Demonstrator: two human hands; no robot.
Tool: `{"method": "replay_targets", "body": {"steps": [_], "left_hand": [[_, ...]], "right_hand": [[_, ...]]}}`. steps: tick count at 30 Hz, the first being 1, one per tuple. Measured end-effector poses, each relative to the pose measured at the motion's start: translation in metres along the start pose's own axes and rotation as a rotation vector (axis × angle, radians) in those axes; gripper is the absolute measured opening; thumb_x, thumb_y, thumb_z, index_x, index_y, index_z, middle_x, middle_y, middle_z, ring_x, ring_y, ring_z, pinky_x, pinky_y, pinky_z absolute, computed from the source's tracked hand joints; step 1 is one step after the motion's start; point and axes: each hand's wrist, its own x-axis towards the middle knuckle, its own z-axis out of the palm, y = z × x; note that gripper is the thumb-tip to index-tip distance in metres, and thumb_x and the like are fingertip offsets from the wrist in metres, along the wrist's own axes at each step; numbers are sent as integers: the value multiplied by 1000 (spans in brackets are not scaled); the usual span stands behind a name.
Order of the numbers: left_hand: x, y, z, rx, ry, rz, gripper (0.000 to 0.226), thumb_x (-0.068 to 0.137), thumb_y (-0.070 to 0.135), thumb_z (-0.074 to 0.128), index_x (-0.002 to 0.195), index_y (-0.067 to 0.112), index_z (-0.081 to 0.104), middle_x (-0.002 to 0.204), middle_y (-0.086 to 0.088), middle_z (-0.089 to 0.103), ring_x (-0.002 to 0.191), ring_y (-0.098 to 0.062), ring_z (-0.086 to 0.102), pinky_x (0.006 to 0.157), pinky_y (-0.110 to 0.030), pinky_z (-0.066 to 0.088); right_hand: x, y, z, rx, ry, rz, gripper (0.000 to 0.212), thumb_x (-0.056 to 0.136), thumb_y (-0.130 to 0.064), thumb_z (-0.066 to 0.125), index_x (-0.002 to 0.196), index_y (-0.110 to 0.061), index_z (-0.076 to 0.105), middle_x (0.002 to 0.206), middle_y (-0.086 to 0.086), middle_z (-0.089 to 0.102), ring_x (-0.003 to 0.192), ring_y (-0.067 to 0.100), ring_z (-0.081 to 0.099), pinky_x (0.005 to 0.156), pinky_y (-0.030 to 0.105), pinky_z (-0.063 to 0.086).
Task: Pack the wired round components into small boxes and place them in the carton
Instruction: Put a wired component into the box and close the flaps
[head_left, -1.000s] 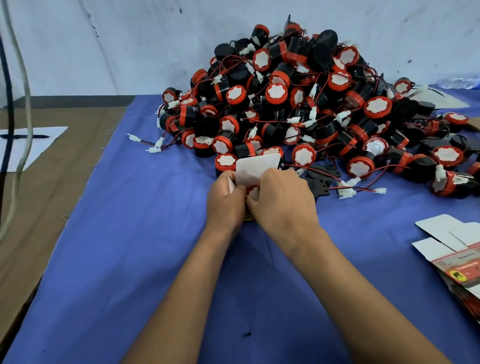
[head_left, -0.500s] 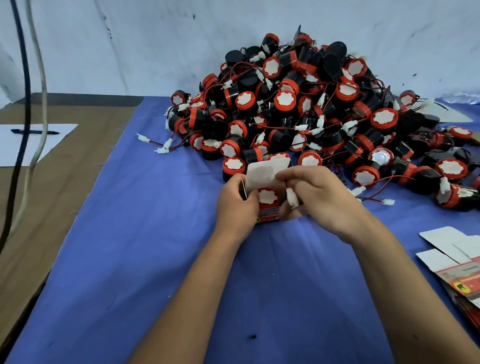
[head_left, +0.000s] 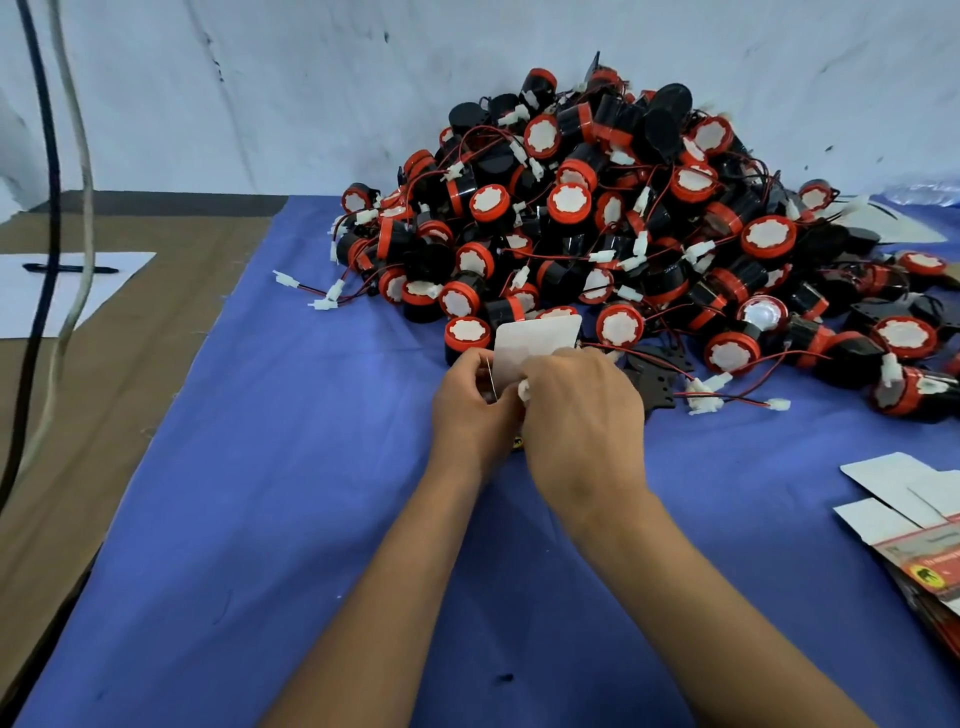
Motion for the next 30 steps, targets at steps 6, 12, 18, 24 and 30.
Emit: {"method": "replay_targets", "body": {"steps": [6,12,18,24,30], "left_hand": [[-3,2,-4,28,13,-26,17,88,22,79,97,16,67,88,0,73,82,-20,70,73,-47,62],[-2,3,-6,71,37,5,10,88,20,78,92,19,69,85,3,73,81,-17,69,67,-37,59],[-2,2,-5,81,19,8,6,88,11,69,89,17,67,79,2,71,74,-20,67,60,-36,56],[-4,-3,-3,148,37,91,12,89,9,68,88,20,65,78,3,68,71,-16,62,58,-33,52],[-3,-4,-3,110,-13,150,11,88,18,73,89,22,63,76,4,67,62,-16,62,47,-17,46]], "right_hand": [[10,4,9,115,60,107,13,101,-8,53,110,-15,60,95,6,67,74,20,47,66,30,33],[20,14,11,121,-100,-39,19,99,-13,53,103,-13,71,109,4,64,105,25,49,82,29,39],[29,18,5,204,-411,-2,41,107,-36,37,101,-13,71,121,10,47,112,29,33,103,38,28],[25,13,4,242,-361,-62,30,105,-21,45,91,-19,71,118,9,51,109,25,43,99,42,40],[28,28,0,570,-120,71,9,90,-6,74,88,-15,76,90,-1,72,81,12,68,67,20,56]]}}
